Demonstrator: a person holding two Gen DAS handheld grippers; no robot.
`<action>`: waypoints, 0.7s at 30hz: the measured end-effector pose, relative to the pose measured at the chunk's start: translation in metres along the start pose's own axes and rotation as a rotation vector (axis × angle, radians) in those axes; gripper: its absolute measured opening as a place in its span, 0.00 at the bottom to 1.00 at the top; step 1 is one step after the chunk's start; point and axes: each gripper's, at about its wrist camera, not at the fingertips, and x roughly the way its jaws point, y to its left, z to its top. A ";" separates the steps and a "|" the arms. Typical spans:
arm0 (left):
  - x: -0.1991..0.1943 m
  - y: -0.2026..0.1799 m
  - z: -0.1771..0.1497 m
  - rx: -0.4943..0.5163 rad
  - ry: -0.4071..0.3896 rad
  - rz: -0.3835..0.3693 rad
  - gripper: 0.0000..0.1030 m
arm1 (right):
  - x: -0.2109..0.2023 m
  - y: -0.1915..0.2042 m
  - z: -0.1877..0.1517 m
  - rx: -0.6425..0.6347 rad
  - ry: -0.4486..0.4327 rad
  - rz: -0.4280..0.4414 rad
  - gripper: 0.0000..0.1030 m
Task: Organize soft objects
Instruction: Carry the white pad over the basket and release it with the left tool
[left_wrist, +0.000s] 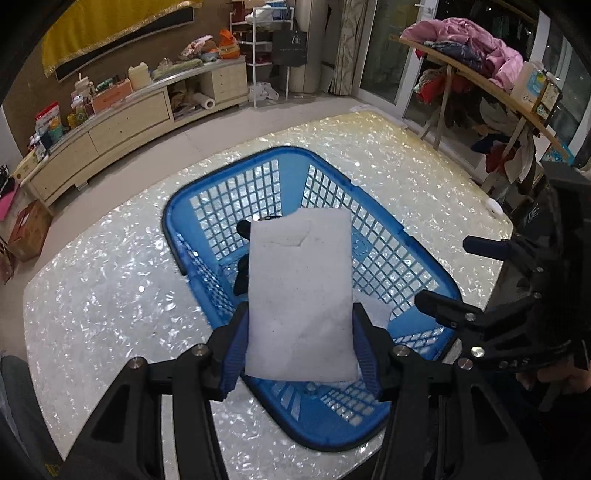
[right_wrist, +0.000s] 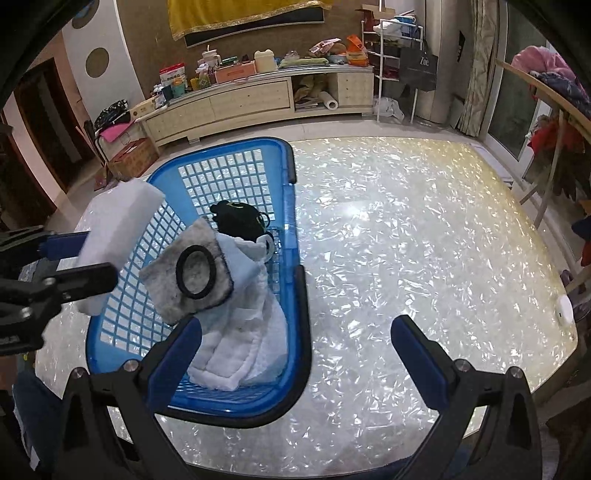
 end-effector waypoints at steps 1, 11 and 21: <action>0.005 0.000 0.001 0.001 0.005 0.002 0.49 | 0.001 -0.002 0.000 0.004 0.000 0.002 1.00; 0.054 -0.003 0.006 0.018 0.089 0.015 0.49 | 0.017 -0.012 0.002 0.037 0.022 0.034 1.00; 0.074 -0.009 0.012 0.055 0.106 0.053 0.54 | 0.023 -0.014 0.003 0.058 0.052 0.047 1.00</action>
